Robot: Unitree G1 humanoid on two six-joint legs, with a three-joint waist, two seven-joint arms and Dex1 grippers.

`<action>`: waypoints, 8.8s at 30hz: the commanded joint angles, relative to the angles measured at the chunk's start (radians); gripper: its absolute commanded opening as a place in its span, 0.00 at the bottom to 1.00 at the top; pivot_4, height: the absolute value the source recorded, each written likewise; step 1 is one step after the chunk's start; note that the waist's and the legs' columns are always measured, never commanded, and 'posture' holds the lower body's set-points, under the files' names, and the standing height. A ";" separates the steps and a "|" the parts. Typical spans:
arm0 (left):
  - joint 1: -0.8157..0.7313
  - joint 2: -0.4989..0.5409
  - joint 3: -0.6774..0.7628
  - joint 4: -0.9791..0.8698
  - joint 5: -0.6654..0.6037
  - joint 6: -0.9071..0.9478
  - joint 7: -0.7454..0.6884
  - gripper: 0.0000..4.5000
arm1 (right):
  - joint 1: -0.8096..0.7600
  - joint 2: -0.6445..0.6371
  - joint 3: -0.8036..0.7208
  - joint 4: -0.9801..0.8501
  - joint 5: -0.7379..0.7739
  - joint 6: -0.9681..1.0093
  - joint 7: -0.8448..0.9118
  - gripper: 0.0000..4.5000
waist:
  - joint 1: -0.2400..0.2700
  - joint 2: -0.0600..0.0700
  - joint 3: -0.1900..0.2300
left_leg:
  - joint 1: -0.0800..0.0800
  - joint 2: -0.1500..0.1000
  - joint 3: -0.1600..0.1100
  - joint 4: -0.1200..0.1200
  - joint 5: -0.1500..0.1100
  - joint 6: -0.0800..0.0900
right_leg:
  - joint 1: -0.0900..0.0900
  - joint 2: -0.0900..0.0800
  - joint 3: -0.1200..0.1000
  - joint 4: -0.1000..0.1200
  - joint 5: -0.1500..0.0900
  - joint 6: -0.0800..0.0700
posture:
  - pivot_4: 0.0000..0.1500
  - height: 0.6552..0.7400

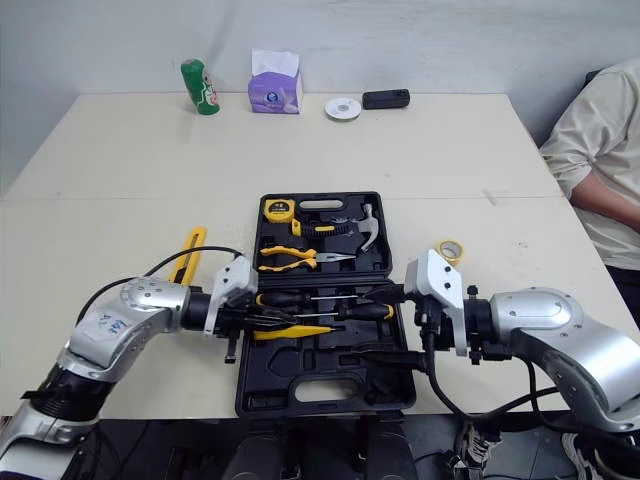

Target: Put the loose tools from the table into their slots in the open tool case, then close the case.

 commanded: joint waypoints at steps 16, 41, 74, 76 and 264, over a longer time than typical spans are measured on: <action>0.037 0.026 -0.043 -0.082 0.054 -0.025 -0.019 0.01 | 0.003 -0.005 -0.029 -0.028 0.001 -0.026 0.003 1.00 | 0.000 0.000 0.000 | 0.000 0.000 0.000 0.000 0.000 0.000 | 0.000 0.000 0.000 0.000 0.000 0.000 | 1.00 0.86; 0.007 0.035 0.052 -0.163 -0.088 0.150 -0.017 0.01 | 0.015 -0.001 -0.021 -0.028 -0.008 -0.037 0.002 1.00 | 0.000 0.000 0.000 | 0.001 0.000 0.000 0.000 0.000 0.000 | 0.001 0.000 0.000 0.000 0.000 0.000 | 1.00 0.86; 0.019 0.048 -0.062 -0.129 -0.003 0.118 -0.016 0.01 | 0.021 -0.002 -0.020 -0.034 -0.010 -0.031 -0.007 1.00 | 0.000 0.000 0.000 | 0.001 0.000 0.000 0.000 0.000 0.000 | 0.001 0.000 0.001 0.000 0.000 0.000 | 1.00 0.86; 0.019 0.047 -0.062 -0.130 -0.002 0.120 -0.014 0.01 | 0.022 -0.003 -0.020 -0.034 -0.010 -0.031 -0.007 1.00 | 0.000 0.000 0.000 | 0.001 0.000 0.000 0.000 0.000 0.000 | 0.001 0.000 0.001 0.000 0.000 0.000 | 1.00 0.86; 0.038 0.008 0.496 -0.026 -0.024 0.471 0.727 0.30 | -0.080 0.022 -0.138 -0.001 0.025 -0.065 -0.059 1.00 | 0.000 -0.001 -0.003 | 0.001 0.000 0.000 -0.001 -0.002 -0.003 | -0.001 -0.001 0.001 0.000 0.001 -0.001 | 1.00 0.86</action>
